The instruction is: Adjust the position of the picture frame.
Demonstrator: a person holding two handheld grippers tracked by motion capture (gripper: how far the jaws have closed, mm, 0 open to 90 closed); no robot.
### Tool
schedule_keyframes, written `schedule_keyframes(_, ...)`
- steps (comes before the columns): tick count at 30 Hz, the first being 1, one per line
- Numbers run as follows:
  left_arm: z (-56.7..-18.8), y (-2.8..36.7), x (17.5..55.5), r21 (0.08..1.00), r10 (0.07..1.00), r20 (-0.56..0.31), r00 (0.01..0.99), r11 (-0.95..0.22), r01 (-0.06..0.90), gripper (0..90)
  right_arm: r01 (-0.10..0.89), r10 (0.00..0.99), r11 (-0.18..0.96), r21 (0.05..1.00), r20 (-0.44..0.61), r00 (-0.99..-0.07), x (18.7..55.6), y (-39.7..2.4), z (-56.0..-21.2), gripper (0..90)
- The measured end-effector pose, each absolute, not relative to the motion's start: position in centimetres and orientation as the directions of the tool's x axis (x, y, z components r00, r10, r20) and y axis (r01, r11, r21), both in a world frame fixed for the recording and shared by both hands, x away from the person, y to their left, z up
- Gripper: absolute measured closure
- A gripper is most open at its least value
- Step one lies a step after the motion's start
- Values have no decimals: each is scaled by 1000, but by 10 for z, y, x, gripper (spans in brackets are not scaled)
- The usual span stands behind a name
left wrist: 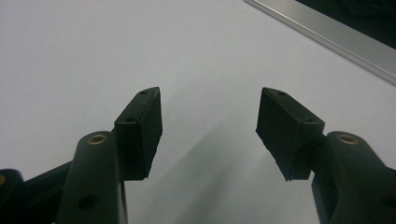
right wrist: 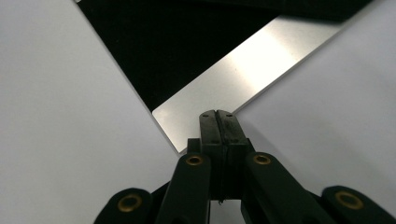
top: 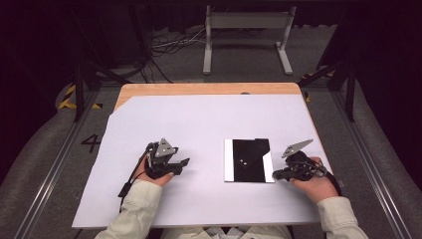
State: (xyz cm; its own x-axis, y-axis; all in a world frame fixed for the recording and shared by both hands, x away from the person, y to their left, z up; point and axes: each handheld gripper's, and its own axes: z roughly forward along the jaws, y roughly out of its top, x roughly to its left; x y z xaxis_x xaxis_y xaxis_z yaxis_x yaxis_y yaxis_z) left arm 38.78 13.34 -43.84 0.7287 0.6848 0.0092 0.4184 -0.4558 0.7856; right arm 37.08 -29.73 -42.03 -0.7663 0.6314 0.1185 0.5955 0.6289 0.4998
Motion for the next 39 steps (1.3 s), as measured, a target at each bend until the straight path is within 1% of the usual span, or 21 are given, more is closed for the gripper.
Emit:
schedule_keyframes(11, -437, 126, 387, 779, 670, 21, 742, -476, 407, 424, 547, 573, 652, 525, 131, -809, 370, -274, -424, 900)
schedule_keyframes(16, -433, 120, 386, 778, 651, 38, 758, -495, 386, 424, 528, 555, 659, 536, 128, -822, 372, -261, -425, 900)
schedule_keyframes(22, -433, 120, 385, 777, 647, 33, 762, -496, 388, 424, 513, 541, 656, 553, 130, -831, 376, -248, -427, 900)
schedule_keyframes(27, -433, 121, 386, 777, 644, 30, 765, -496, 388, 427, 496, 524, 671, 552, 121, -843, 379, -247, -426, 900)
schedule_keyframes(33, -433, 119, 385, 770, 639, 27, 769, -503, 391, 450, 485, 577, 627, 610, 54, -815, 392, -255, -405, 900)
schedule_keyframes(36, -432, 118, 383, 773, 626, 28, 779, -508, 380, 493, 491, 623, 604, 628, 12, -782, 406, -262, -397, 900)
schedule_keyframes(39, -430, 118, 380, 789, 615, 30, 788, -499, 360, 511, 506, 663, 582, 637, -11, -748, 422, -269, -393, 900)
